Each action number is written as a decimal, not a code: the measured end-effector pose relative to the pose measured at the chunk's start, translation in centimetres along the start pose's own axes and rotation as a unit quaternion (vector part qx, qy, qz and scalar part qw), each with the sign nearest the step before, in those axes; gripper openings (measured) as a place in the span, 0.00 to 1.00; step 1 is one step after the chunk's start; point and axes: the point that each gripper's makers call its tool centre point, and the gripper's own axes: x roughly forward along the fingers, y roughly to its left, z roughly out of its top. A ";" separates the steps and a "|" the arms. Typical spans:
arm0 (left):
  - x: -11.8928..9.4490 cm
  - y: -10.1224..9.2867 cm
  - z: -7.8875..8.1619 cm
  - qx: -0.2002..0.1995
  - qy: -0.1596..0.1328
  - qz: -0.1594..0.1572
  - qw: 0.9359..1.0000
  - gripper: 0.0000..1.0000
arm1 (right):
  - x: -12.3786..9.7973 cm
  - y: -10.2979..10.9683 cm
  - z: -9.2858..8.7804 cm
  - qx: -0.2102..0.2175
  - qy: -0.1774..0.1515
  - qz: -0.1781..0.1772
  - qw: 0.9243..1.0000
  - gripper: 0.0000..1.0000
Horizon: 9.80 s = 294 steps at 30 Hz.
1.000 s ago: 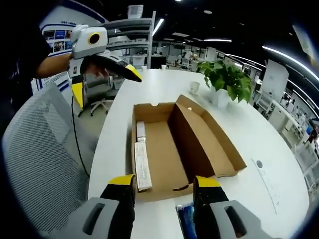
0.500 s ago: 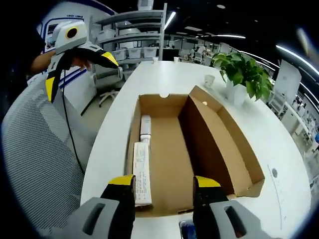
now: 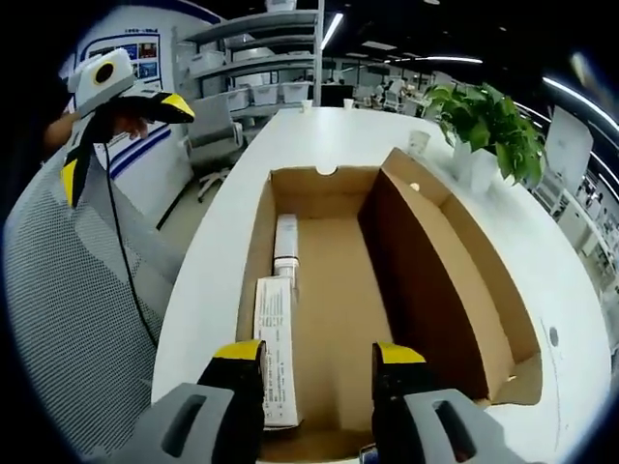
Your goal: Operate the shoe box by opening the lid, removing the specified soft item, and placing it in the target area until the item is outside and the box remains undamaged.
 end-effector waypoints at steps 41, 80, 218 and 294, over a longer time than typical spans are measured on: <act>0.4 -2.0 0.3 -0.003 0.000 -0.020 1.000 0.80 | -1.1 -0.4 -1.0 -0.026 0.011 0.014 1.000 0.41; 0.4 -2.1 0.2 -0.005 0.000 -0.023 1.000 0.79 | 1.3 1.4 -0.6 -0.053 0.020 0.043 0.997 0.22; 1.2 -2.7 -0.7 -0.012 0.028 -0.038 0.999 0.94 | -18.8 -18.0 -21.8 -0.034 0.096 -0.109 0.989 0.13; 1.0 -2.2 0.5 -0.014 -0.003 -0.028 1.000 0.90 | -21.5 -16.3 -20.8 0.009 0.132 -0.161 0.978 0.46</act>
